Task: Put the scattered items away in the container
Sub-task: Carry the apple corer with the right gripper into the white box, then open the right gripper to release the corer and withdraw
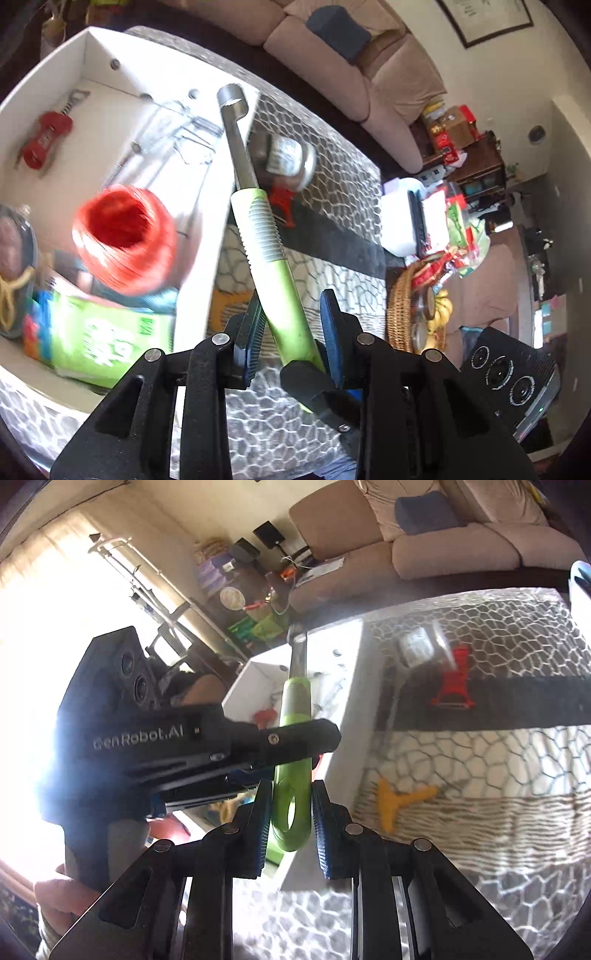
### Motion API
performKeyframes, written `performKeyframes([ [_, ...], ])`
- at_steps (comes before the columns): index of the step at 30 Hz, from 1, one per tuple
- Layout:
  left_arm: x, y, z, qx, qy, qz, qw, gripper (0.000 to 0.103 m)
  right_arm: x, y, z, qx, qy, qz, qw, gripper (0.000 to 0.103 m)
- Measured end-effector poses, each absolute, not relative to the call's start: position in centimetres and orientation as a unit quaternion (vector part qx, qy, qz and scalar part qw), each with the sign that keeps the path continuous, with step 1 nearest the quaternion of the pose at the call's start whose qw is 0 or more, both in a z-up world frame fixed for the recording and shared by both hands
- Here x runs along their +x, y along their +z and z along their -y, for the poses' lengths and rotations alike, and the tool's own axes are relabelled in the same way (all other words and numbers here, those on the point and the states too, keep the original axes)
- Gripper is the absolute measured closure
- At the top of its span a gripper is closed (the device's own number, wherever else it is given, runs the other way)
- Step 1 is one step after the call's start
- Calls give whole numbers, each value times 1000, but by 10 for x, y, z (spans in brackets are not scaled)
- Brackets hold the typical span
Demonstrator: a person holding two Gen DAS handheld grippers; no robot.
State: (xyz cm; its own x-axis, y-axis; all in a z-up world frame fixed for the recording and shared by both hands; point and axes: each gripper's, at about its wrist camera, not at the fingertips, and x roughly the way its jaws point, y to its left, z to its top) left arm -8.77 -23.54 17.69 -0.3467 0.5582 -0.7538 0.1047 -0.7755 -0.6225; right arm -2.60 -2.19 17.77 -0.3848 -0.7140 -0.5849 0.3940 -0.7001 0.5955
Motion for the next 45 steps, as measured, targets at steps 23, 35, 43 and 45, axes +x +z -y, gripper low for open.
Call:
performKeyframes([
  [23,-239,36,403,-640,728,239,52,60,-198,62,288,585,-762,100,258,81],
  [35,-183,99,422,-568,777,264,68,22,-187,111,275,554,-781,87,275,62],
  [43,-115,160,367,-510,822,226,118,0,-133,185,158,457,-846,26,274,29],
  [45,-95,177,342,-494,832,212,137,0,-117,187,127,450,-848,23,280,20],
])
